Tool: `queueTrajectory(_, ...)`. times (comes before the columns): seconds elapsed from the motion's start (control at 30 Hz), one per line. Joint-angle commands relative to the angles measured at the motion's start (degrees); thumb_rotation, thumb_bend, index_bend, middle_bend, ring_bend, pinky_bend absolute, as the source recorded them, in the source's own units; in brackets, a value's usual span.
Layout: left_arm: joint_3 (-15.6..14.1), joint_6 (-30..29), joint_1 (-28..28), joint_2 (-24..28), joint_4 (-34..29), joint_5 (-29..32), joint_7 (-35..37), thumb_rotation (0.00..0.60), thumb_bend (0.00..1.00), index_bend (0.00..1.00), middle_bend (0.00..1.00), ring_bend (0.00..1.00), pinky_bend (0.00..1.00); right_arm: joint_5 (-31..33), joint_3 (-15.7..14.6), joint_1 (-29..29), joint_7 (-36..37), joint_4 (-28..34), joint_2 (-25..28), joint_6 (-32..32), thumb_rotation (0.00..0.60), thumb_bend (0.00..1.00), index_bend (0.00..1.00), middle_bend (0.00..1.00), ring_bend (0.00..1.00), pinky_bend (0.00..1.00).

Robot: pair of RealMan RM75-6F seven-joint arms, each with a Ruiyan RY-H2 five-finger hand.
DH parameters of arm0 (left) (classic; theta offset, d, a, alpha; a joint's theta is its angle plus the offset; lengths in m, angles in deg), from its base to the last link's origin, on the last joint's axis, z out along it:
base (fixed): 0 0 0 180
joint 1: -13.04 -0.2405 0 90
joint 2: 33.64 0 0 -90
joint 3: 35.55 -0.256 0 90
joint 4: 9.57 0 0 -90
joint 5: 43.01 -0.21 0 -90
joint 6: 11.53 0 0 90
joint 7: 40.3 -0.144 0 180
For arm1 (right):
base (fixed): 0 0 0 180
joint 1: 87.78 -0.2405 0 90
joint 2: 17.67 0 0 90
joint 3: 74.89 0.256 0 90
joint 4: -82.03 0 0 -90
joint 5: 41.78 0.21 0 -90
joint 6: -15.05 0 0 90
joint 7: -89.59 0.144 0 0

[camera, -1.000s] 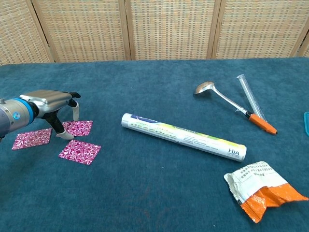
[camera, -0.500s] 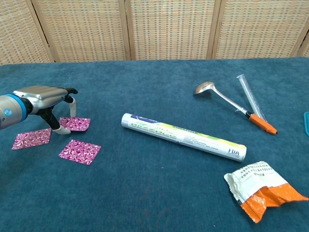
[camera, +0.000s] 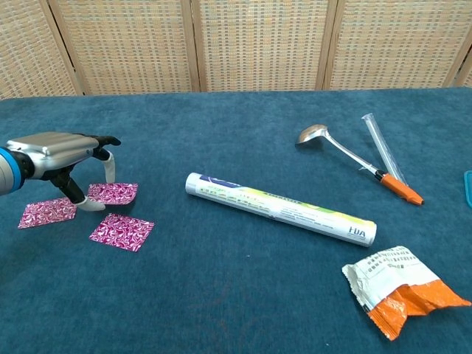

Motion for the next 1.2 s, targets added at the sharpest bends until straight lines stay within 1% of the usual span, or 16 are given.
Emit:
queueTrajectory(0.03,-1.1,-0.3,-0.7,1.1,-2.3,-2.7,1.2,0.514,0.23,0.46,0.0,0.0,0.0,-0.1,0.0,0.0,-0.1,0.1,0.0,0.0,0.6,0.0,0.22,0.19,0.0,0.0)
queueTrajectory(0.13,-1.4,-0.6,-0.9,1.4,-3.5,-4.2,1.7,0.514,0.23,0.46,0.0,0.0,0.0,-0.1,0.0,0.0,-0.1,0.1,0.0,0.1,0.6,0.0,0.22,0.19,0.0,0.0)
queueTrajectory(0.3,-2.8,-1.1,-1.4,2.3,-7.0,-8.0,2.0,0.514,0.23,0.46,0.0,0.0,0.0,-0.1,0.0,0.1,0.0,0.1,0.1,0.3,0.6,0.0,0.22,0.19,0.0,0.0)
queueTrajectory(0.5,-4.0,-1.3,-1.6,2.2,-8.2,-10.0,0.9,0.513,0.22,0.46,0.0,0.0,0.0,0.0,0.0,0.3,0.3,-0.1,0.0,0.6,0.6,0.0,0.22,0.19,0.0,0.0)
queueTrajectory(0.7,-4.1,-1.7,-2.0,1.3,-6.9,-8.9,-1.2,0.513,0.22,0.45,0.0,0.0,0.0,0.0,0.0,0.5,0.7,-0.5,-0.1,0.7,0.6,0.0,0.22,0.19,0.0,0.0)
queueTrajectory(0.97,-3.9,-0.3,-1.9,1.1,-6.8,-6.6,-2.1,0.513,0.2,0.45,0.0,0.0,0.0,0.0,0.0,0.4,0.9,-0.8,-0.3,0.6,0.6,0.0,0.22,0.19,0.0,0.0)
queueTrajectory(1.03,-3.7,0.4,-1.8,1.3,-7.2,-5.8,-1.8,0.514,0.18,0.44,0.0,0.0,0.0,0.0,0.1,0.4,0.9,-0.7,-0.2,0.7,0.6,0.0,0.22,0.19,0.0,0.0)
queueTrajectory(1.2,-3.7,-0.5,-1.9,1.1,-6.8,-6.1,-2.4,0.513,0.16,0.39,0.0,0.0,0.0,0.0,0.0,0.4,1.0,-0.7,-0.2,0.7,0.6,0.0,0.22,0.19,0.0,0.0)
